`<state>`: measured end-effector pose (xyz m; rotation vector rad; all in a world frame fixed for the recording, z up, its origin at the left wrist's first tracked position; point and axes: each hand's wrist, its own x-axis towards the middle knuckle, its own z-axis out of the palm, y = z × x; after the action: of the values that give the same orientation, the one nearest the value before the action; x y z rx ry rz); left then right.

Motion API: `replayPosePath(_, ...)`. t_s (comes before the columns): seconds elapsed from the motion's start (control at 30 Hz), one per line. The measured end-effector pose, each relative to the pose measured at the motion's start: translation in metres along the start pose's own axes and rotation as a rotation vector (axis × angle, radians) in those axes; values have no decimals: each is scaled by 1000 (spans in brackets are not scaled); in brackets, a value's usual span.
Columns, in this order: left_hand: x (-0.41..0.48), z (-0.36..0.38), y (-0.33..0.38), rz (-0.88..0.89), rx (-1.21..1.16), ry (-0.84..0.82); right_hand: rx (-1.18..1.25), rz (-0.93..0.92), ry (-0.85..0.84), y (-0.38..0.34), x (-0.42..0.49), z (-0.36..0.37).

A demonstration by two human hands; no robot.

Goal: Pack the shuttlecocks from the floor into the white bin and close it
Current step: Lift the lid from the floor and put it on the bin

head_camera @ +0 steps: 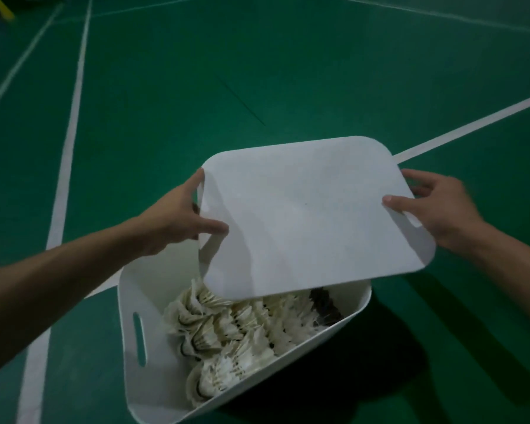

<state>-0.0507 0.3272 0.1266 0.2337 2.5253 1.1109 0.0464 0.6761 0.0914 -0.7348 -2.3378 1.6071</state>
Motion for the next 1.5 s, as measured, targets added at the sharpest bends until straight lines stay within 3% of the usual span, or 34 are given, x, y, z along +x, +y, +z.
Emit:
replayPosePath(0.6, -108, -30, -86, -315, -77, 121, -217, -12, -358, -15, -37, 84)
replayPosePath(1.13, -116, -18, -88, -405, -223, 80, -257, -22, -355, -18, -43, 84)
replayPosePath(1.5, -117, -14, -94, -386, -125, 86, -272, -44, -376, -23, -41, 80)
